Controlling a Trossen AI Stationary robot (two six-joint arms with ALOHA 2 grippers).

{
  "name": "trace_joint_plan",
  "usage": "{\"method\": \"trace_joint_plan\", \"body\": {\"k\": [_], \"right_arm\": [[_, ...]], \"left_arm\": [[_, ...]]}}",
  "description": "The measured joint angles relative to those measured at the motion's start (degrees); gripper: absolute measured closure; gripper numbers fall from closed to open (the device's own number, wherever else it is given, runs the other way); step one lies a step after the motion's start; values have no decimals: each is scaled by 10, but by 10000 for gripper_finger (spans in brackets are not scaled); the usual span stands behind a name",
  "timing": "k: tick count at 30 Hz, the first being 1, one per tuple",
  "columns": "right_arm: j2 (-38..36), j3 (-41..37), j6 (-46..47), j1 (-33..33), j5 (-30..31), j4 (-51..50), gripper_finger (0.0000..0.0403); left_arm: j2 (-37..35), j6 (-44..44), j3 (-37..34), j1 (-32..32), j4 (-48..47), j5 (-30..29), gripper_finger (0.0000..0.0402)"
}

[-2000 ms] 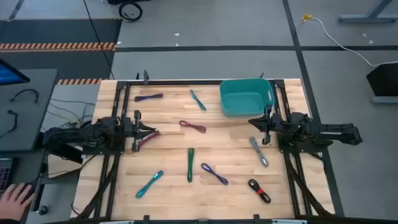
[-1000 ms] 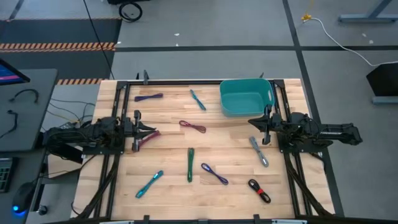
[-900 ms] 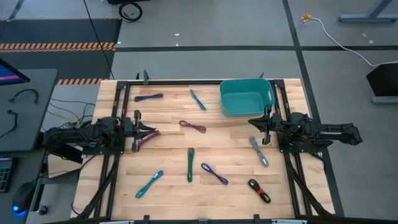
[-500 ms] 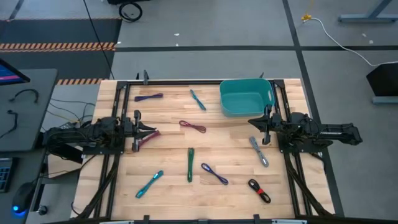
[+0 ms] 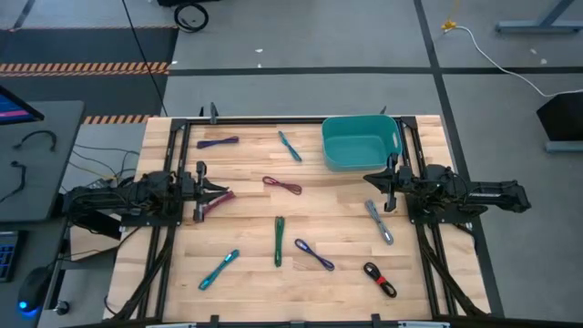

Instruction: Pick and place USB-C Cables

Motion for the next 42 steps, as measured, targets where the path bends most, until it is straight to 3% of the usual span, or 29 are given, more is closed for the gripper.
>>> {"method": "trace_joint_plan", "body": {"k": [24, 31, 35, 39, 42], "right_arm": [[0, 0, -2, 0, 0, 1, 391], [0, 0, -17, 0, 0, 24, 391], [0, 0, 98, 2, 4, 147, 391], [0, 1, 203, 0, 88, 282, 391], [3, 32, 240, -1, 92, 263, 391]], "left_arm": [[0, 39, 0, 0, 16, 0, 373], [0, -18, 0, 0, 17, 0, 372], [0, -54, 0, 0, 23, 0, 366], [0, -59, 0, 0, 23, -5, 368], [0, -56, 0, 0, 24, -25, 372]]}}
